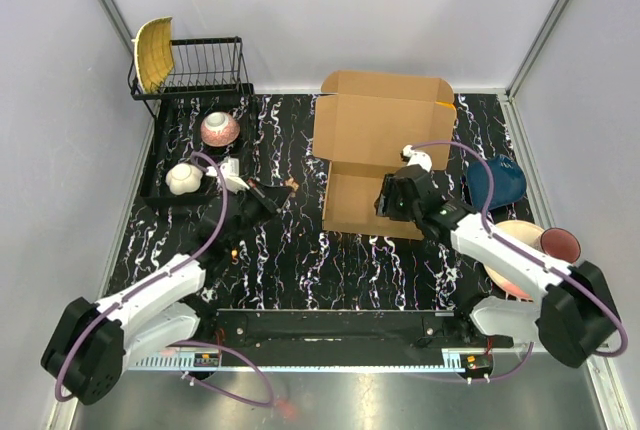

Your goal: Fold the paper box

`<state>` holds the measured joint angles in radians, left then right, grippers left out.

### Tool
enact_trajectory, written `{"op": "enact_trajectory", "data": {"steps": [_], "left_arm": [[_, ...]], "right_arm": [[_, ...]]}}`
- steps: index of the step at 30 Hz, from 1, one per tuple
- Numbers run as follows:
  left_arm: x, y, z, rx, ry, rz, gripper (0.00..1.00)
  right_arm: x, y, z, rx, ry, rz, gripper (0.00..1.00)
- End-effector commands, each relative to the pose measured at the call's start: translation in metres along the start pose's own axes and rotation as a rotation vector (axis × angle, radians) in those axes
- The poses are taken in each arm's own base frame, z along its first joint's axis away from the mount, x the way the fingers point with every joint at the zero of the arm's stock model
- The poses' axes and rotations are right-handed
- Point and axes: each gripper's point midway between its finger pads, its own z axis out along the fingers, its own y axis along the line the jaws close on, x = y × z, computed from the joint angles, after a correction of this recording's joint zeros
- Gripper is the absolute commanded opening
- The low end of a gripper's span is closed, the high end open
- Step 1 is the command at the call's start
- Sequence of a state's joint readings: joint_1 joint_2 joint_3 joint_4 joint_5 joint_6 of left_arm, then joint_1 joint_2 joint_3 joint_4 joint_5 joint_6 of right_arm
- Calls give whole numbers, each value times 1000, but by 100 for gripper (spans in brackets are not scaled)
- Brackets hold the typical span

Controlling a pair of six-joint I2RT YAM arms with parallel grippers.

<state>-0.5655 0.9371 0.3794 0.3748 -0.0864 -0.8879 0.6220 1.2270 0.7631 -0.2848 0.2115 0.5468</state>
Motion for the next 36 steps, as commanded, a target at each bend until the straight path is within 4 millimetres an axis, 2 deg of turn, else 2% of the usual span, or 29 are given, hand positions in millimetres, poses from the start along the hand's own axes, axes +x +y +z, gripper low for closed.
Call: {"op": "enact_trajectory", "data": {"steps": [1, 2, 3, 4, 5, 6, 7, 8, 9, 10, 12, 15, 20, 22, 24, 25, 32, 36], "left_arm": [[-21, -80, -8, 394, -54, -104, 0], [-31, -100, -13, 491, -90, -119, 0], [-22, -103, -7, 519, -45, -131, 0], [-22, -112, -6, 560, -29, -173, 0], [-31, -132, -13, 665, -54, -188, 0], [-21, -137, -1, 703, 0, -207, 0], [-19, -149, -2, 758, 36, -280, 0], [-30, -170, -14, 897, 11, -299, 0], [-17, -175, 4, 934, 76, -325, 0], [-9, -183, 9, 949, 161, -393, 0], [8, -203, 18, 1000, 215, -379, 0], [16, -222, 23, 1051, 225, -352, 2], [32, -228, 51, 1057, 300, -404, 7], [39, -226, 61, 1049, 312, -415, 12], [44, -221, 70, 1031, 323, -427, 26], [46, -219, 72, 1025, 328, -433, 27], [54, -197, 80, 955, 323, -443, 23], [51, -197, 75, 961, 317, -425, 17]], "right_arm": [[-58, 27, -43, -108, -197, 55, 56], [-65, 30, -50, -123, -218, 62, 56], [-68, 31, -56, -132, -225, 63, 56], [-83, 36, -73, -160, -267, 74, 56], [-89, 38, -81, -168, -282, 78, 56], [-92, 35, -89, -161, -290, 79, 56], [-104, 39, -105, -184, -329, 84, 56], [-109, 39, -114, -188, -346, 84, 56], [-111, 36, -120, -177, -353, 79, 56], [-121, 38, -134, -194, -387, 78, 56], [-126, 32, -146, -180, -411, 64, 56], [-128, 23, -153, -142, -427, 42, 56], [-118, 17, -148, -126, -409, 34, 56], [-115, 15, -145, -121, -401, 31, 56], [-113, 13, -144, -112, -396, 27, 56], [-112, 12, -144, -109, -396, 25, 57], [-105, 5, -138, -84, -386, 17, 57], [-95, -1, -127, -59, -362, 9, 58]]}}
